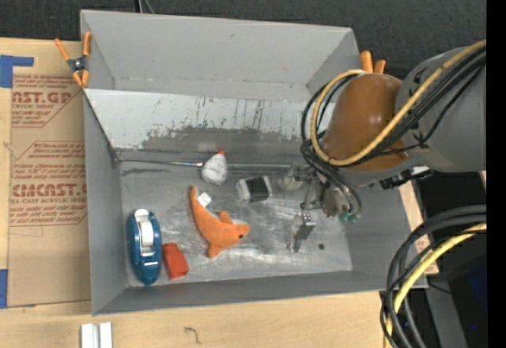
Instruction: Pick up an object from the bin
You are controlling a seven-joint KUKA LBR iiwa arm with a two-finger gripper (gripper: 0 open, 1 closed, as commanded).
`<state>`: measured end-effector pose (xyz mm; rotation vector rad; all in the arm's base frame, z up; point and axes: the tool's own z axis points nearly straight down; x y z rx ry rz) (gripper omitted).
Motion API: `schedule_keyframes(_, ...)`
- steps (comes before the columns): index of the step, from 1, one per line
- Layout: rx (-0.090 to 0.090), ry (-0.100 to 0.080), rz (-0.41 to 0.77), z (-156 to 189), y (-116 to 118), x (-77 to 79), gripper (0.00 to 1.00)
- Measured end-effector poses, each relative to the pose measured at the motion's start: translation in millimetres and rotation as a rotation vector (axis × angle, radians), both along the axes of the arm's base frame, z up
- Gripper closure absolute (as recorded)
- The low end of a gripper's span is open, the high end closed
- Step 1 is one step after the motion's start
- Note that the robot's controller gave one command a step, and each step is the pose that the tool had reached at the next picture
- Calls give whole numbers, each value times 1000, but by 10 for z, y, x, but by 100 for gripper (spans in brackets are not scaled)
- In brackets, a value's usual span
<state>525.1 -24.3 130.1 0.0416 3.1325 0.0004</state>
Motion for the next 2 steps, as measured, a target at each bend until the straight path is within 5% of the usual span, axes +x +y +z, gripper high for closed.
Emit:
schedule_keyframes(1, 1, 7, -103, -455, 220, -122, 0)
schedule_keyframes(2, -3, 5, 6, -575, 423, -175, 0)
